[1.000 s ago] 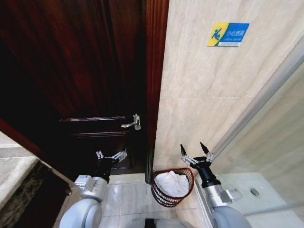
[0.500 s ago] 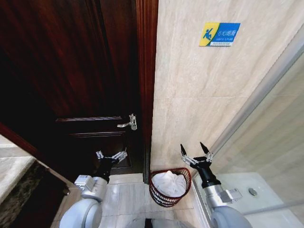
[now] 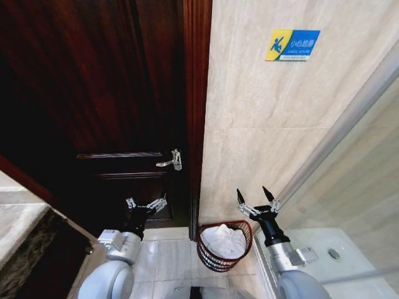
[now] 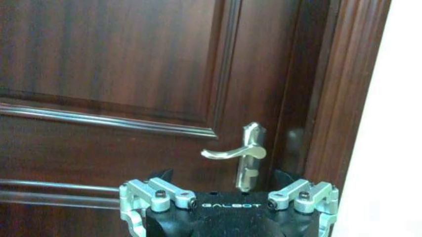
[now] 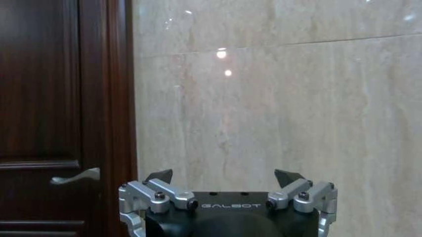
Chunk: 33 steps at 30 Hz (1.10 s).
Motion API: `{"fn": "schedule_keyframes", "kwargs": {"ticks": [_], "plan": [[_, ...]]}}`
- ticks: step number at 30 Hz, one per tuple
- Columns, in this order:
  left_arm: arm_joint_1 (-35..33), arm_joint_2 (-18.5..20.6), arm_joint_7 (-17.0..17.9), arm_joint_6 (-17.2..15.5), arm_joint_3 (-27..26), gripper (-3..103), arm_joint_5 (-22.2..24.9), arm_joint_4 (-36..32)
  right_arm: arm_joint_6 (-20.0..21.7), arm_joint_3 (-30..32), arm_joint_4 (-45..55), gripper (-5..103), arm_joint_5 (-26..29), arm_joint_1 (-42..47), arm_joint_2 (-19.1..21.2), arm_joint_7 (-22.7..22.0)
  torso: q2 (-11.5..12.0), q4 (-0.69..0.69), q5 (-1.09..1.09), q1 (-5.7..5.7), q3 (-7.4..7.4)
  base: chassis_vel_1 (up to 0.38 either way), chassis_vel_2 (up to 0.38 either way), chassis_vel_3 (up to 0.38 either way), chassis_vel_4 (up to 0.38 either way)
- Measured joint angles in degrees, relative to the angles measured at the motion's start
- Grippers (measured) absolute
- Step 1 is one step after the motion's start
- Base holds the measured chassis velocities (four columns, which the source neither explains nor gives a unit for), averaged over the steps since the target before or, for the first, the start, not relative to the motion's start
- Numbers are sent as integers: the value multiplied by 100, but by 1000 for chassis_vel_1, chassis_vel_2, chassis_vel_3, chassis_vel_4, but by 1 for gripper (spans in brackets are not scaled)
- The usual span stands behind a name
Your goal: Discard the used towel into the hamper.
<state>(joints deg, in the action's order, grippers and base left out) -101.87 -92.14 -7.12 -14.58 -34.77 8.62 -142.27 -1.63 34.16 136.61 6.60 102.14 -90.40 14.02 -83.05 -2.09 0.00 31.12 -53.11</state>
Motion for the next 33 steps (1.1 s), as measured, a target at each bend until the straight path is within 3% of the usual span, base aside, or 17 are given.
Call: {"fn": "schedule_keyframes", "kwargs": {"ticks": [33], "plan": [[0,0,0,0,0,100,0,0,0,0,0,100,0,-1,0,0,0,0,0,1,0,17,13,17,16]]}}
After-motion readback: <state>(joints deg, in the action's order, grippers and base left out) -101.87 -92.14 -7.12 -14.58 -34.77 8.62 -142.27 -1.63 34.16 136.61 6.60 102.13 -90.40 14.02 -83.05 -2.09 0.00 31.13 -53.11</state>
